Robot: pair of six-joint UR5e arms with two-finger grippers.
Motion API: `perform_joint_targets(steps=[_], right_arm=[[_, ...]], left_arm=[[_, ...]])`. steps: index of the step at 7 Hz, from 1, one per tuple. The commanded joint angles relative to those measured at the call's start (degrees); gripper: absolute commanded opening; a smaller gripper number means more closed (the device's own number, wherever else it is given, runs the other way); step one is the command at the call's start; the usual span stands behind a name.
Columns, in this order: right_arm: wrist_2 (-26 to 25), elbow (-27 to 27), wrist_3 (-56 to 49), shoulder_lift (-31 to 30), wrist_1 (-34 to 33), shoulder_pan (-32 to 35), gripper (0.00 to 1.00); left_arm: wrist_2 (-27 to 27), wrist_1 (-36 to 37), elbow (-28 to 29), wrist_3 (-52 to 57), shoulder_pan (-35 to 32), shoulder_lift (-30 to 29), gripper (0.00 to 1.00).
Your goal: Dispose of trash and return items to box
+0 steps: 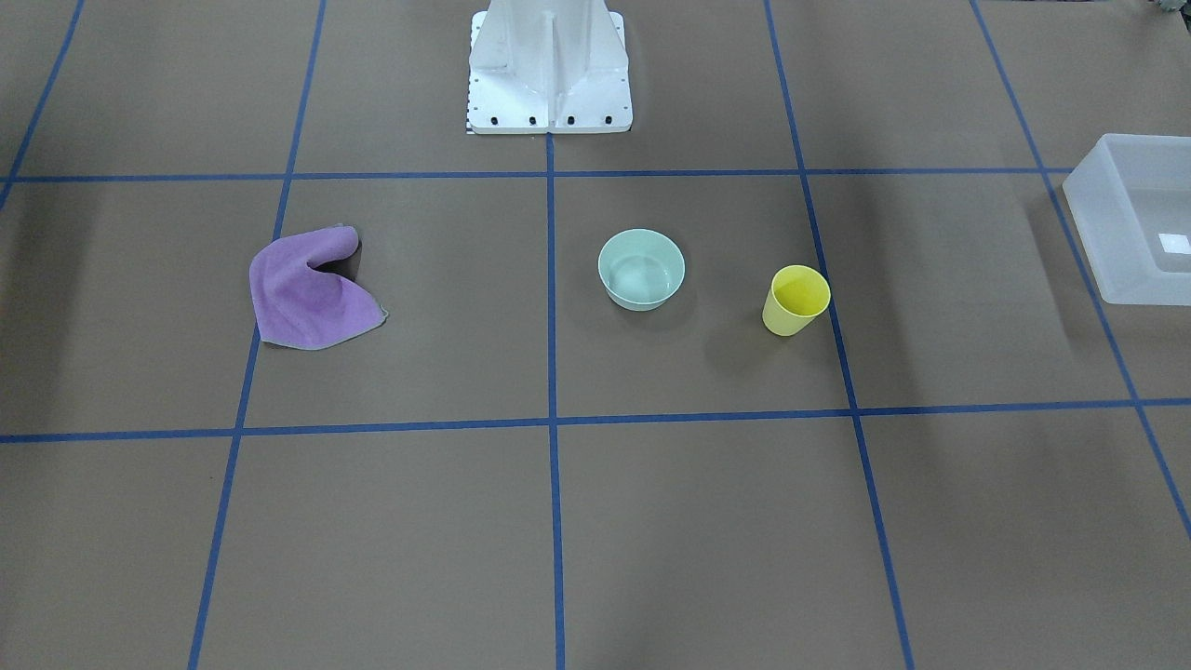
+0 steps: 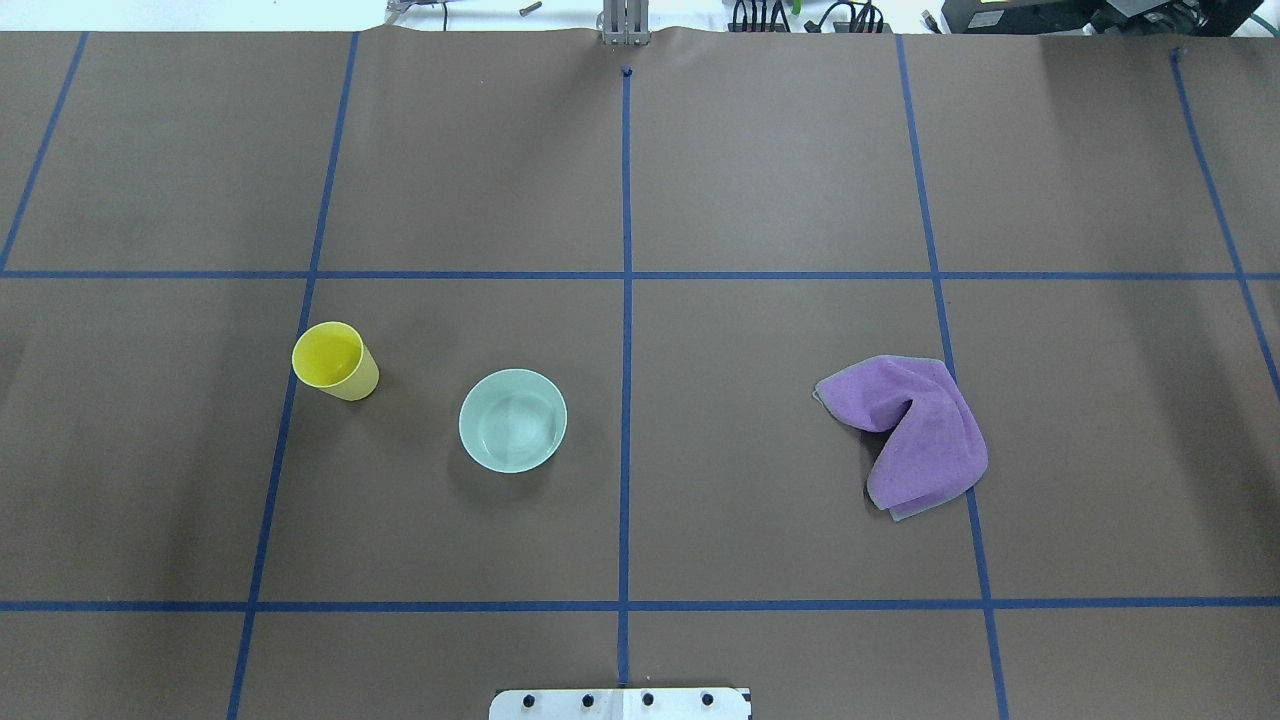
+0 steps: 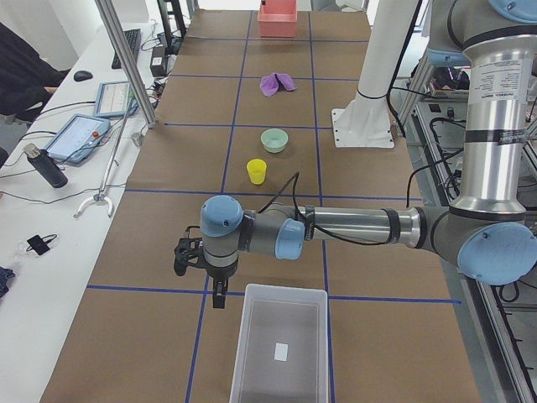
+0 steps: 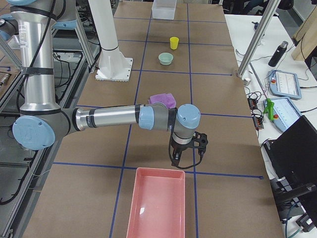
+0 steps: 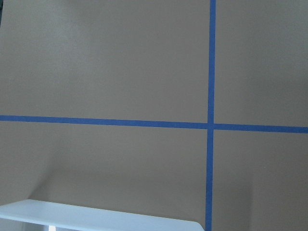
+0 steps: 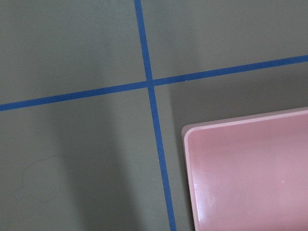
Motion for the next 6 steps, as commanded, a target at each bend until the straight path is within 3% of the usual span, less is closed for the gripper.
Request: perform_joint_targets(steps=[1,6], right_arm=[[0.29,-0.04,0.07,-0.01,-0.09,0.09,1.0],[0.38,0.23,0.07,0.16,0.0,0.26,1.0]], left_arm=[[0.0,0.07,0.06,0.04,0.09,-0.24,0.98],[-0.44,-0.11,-1.07,-0.22,0.09,-0.32,0.98]])
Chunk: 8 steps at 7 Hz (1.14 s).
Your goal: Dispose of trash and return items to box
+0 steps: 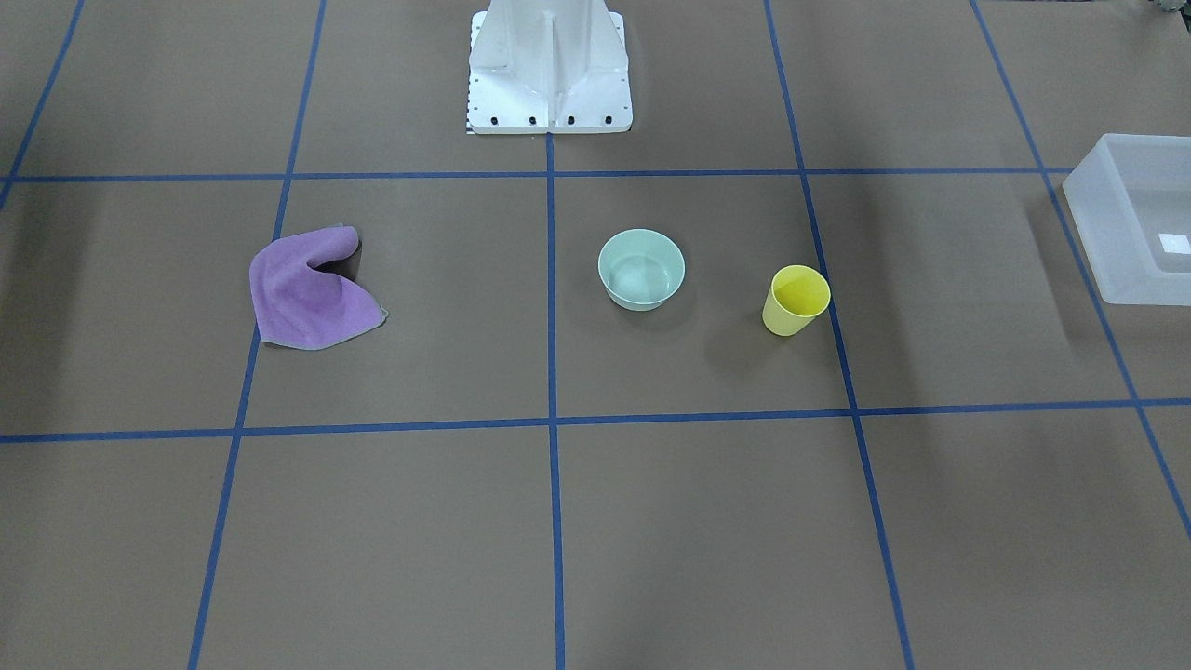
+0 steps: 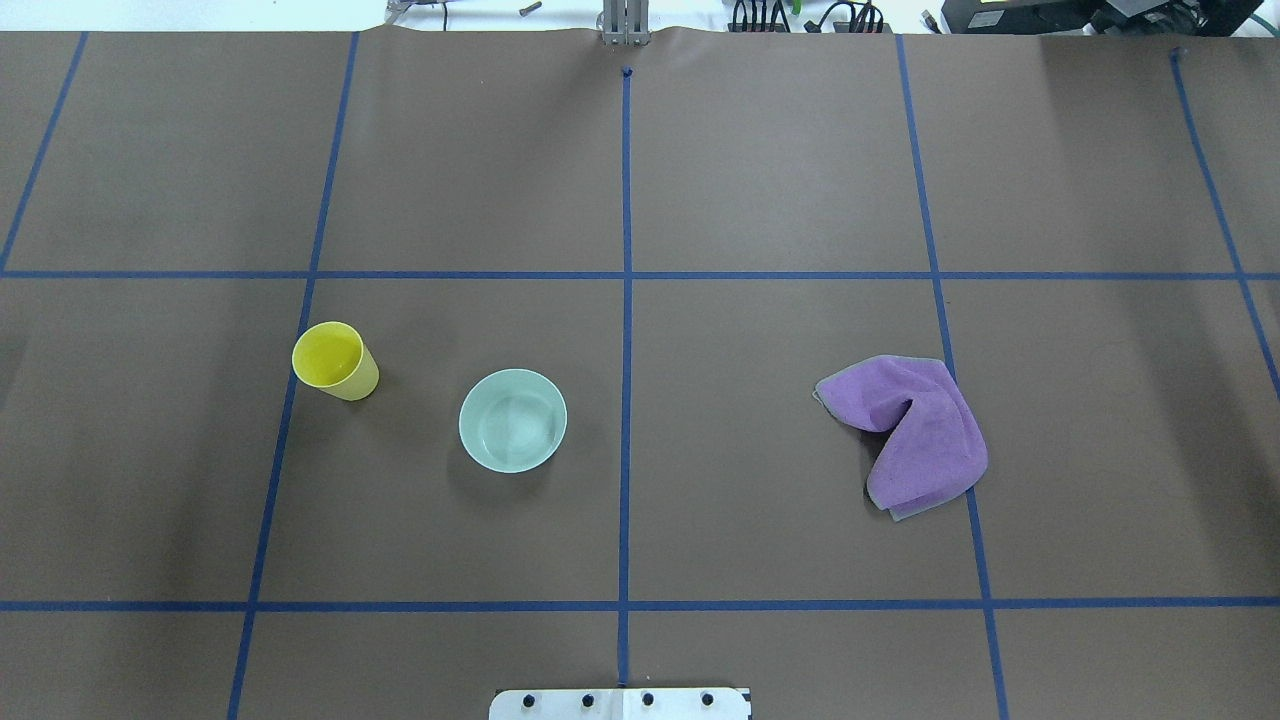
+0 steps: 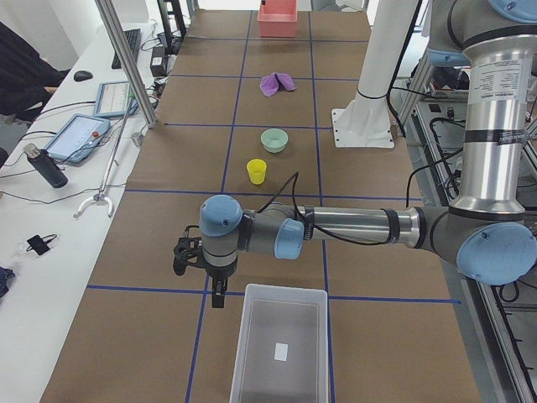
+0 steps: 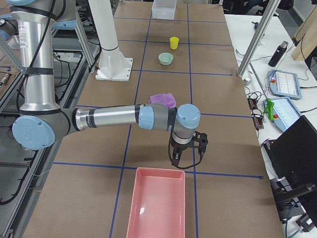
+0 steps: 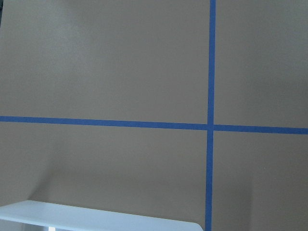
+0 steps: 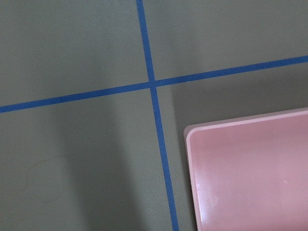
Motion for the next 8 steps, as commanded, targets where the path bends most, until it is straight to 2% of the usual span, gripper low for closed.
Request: perform_joint_targets(steps=[1,2,3,5,6,8], right_arm=[[-0.06,0.06,0.09,0.31,0.0,0.06,1.0],[0.03,0.15,0.17,0.05,-0.08,0.06,1.0],[0.11,0.33,0.35,-0.04,-0.08,0.06,1.0],[0.03,0.24,0.61,0.49,0.0,0.06,1.0],[0.03,0.07,0.7,0.66,0.0,-0.11,1.0],[0.03,0.15,0.79,0.66,0.0,-0.12,1.0]], left_arm=[[-0.41,-0.93,-4.26,-0.33,2.39,-0.56,0.98],[-0.76,-4.94,-6.9,-1.81,5.54,0.05,0.98],[-1.29,-4.63,-7.01,-9.66,12.19,-4.12,0.98],[-0.69,-4.63,-5.45,-38.57,25.01,-13.61,0.98],[-0.59,-7.07,-6.39,-50.66,28.65,-16.01,0.98],[4.04,-13.22,-7.98,-58.13,37.01,-15.5,0.98]])
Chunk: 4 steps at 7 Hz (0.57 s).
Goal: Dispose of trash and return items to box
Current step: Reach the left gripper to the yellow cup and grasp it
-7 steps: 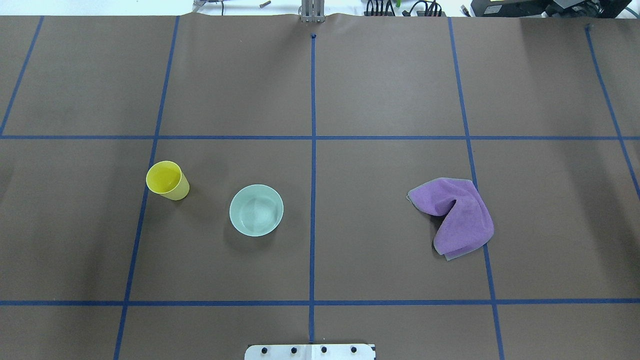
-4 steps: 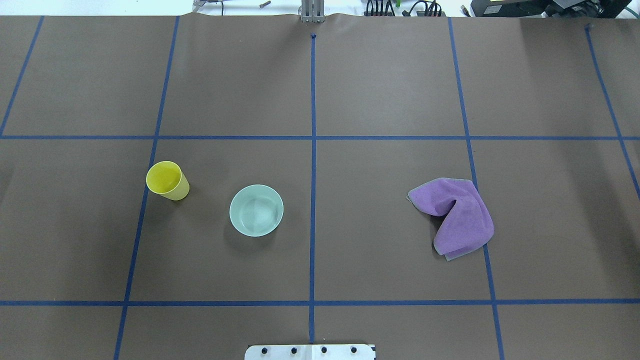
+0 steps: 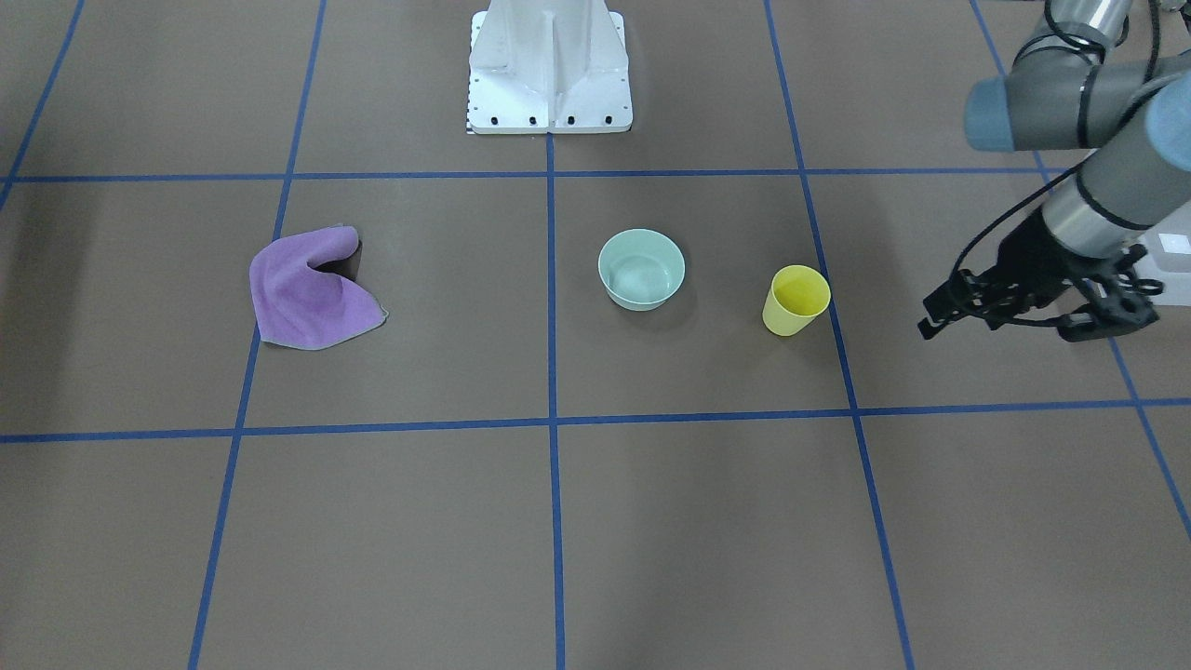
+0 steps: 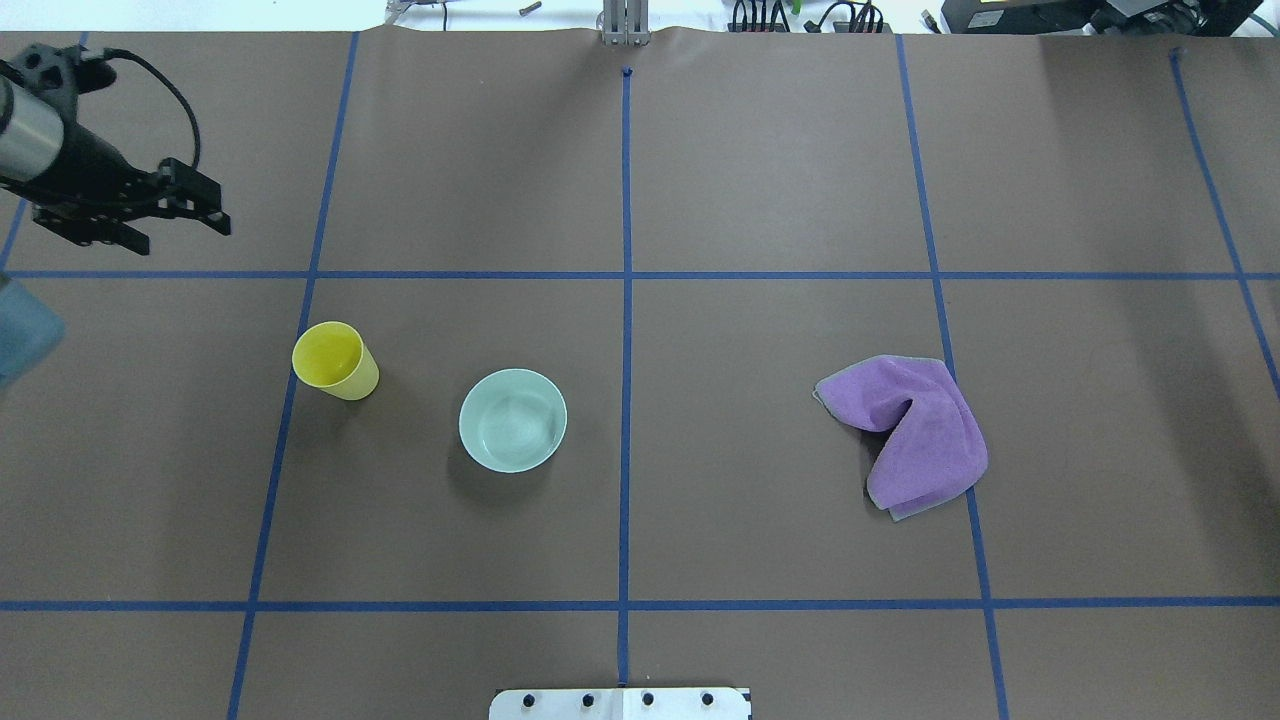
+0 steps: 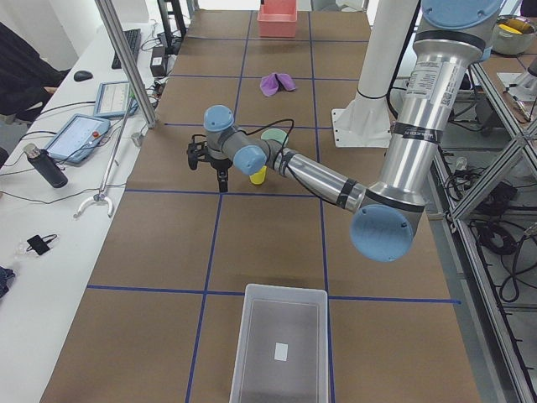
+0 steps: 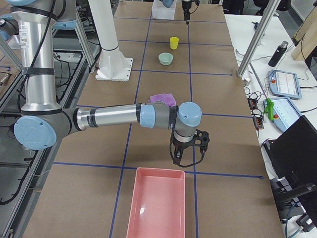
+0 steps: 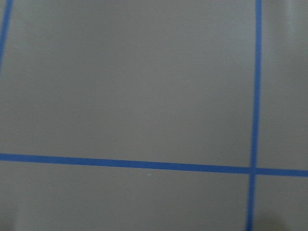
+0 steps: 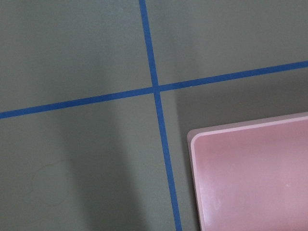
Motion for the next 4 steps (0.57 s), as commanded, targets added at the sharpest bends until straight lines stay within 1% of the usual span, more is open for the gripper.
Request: perform_joint_targets(steps=[1,3,4], right_arm=[[0.03,0.21,0.13,0.04,0.0,-0.03,1.0],[-0.05,0.12,0.13,0.21,0.0,-0.03,1.0],[-0.05,0.04,0.13,0.22,0.0,-0.03,1.0]], left_arm=[[3.14,-3.92,-0.63,-6.52,7.18,0.02,0.98],[3.15,-3.93,-2.03,-6.88,9.74,1.17,0.98],[3.41,-3.93,-1.6,-7.06,11.49,1.26,0.98]])
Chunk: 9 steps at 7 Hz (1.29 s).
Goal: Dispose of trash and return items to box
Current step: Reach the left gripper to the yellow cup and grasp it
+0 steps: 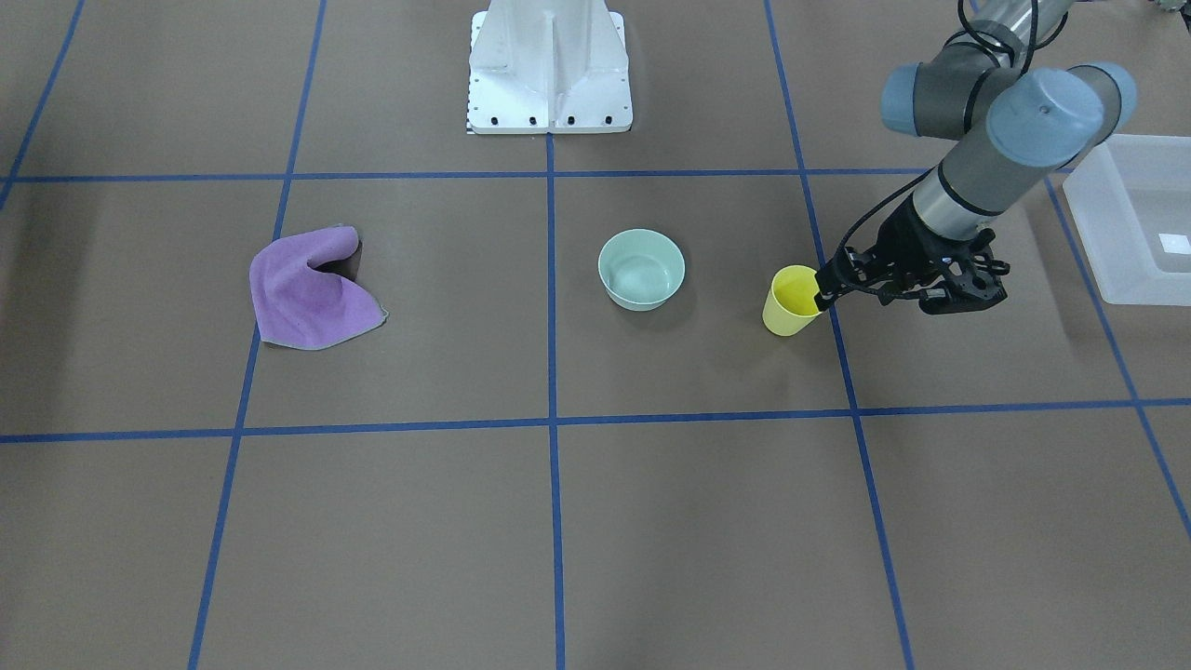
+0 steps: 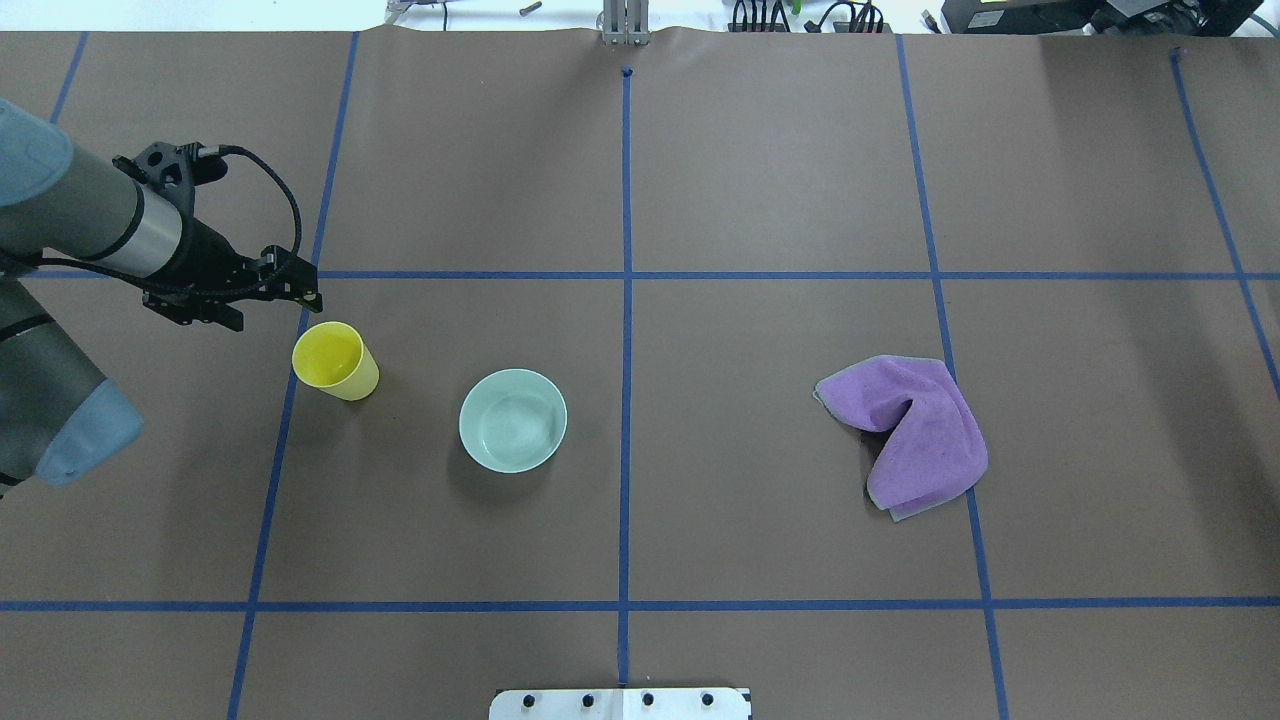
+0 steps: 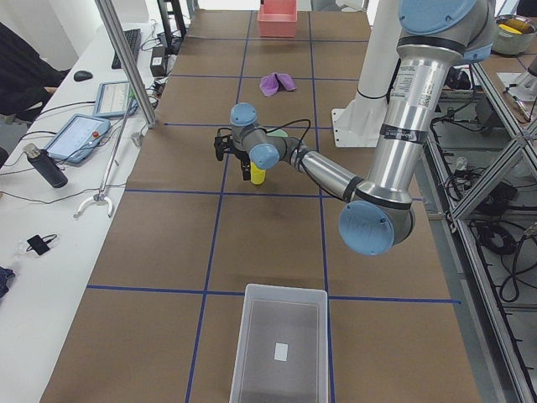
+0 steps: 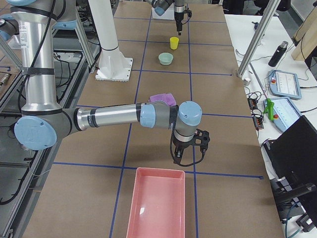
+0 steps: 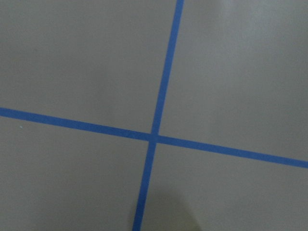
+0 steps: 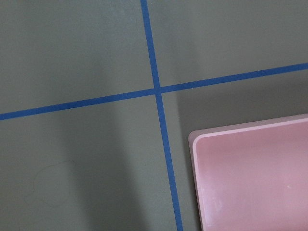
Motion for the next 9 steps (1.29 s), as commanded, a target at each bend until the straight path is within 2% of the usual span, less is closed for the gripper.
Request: perform_joint_targets(steps=[1,2,3,5,6,7,8,9], right_arm=[[-0.03,-0.1,0.0,0.06,0.0,0.0,1.0],[-0.03,-0.18,0.0,0.06,0.0,0.0,1.0],[-0.03,-0.27,0.0,0.06,0.0,0.0,1.0],[-0.03,-0.36,0.0,-0.03,0.0,0.0,1.0],[-0.03,-0.45,0.0,-0.03,0.0,0.0,1.0],[-0.03,-0.53,0.0,-0.03,0.0,0.0,1.0],[-0.03,-0.54,0.0,-0.03,0.0,0.0,1.0],[-0.03,-0.45,0.0,0.06,0.0,0.0,1.0]], left_arm=[[0.25,-0.05,0.42,-0.23,2.54,0.2,0.97],[0.34,-0.05,1.04,-0.14,2.9,0.29,0.91],[0.25,-0.14,1.56,-0.14,2.81,0.29,0.75],[0.25,-0.23,3.14,-0.05,3.34,-0.24,0.31],[0.25,-0.23,3.06,-0.14,3.34,-0.33,0.02],[0.08,-0.14,2.37,-0.49,3.25,-0.16,0.0],[-0.88,0.64,-1.56,-0.49,2.82,0.63,0.0],[-7.59,2.22,-5.94,-0.4,0.29,3.6,0.0]])
